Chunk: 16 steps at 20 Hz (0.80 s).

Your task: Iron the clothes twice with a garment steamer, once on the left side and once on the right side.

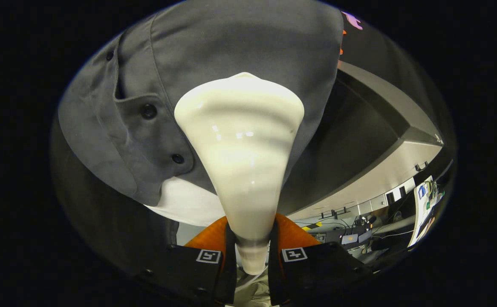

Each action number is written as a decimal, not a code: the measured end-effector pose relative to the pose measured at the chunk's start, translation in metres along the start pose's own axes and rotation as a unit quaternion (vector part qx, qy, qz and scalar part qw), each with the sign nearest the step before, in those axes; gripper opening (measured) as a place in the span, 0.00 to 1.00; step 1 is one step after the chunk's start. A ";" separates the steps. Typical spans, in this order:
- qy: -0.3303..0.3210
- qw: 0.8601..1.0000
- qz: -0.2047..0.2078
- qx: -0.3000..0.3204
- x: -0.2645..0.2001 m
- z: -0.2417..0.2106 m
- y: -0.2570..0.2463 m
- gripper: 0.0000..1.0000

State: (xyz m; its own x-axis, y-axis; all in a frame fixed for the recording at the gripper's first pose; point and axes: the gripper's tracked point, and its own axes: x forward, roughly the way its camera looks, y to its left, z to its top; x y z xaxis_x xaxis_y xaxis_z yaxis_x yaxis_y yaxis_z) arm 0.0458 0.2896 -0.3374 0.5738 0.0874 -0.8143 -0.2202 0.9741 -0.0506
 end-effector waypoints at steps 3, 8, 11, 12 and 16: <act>0.012 1.000 0.001 0.001 0.009 -0.011 -0.002 0.38; 0.025 1.000 0.000 -0.002 0.020 -0.027 -0.004 0.38; 0.032 0.999 0.002 -0.004 0.022 -0.036 -0.002 0.38; 0.033 0.999 0.003 -0.003 0.024 -0.037 -0.002 0.38; 0.033 0.999 0.013 0.005 0.016 -0.039 0.002 0.38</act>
State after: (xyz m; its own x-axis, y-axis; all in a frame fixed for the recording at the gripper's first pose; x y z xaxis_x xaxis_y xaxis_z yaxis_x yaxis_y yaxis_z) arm 0.0237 0.2851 -0.3734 0.5146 0.0981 -0.8518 -0.2258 0.9739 -0.0243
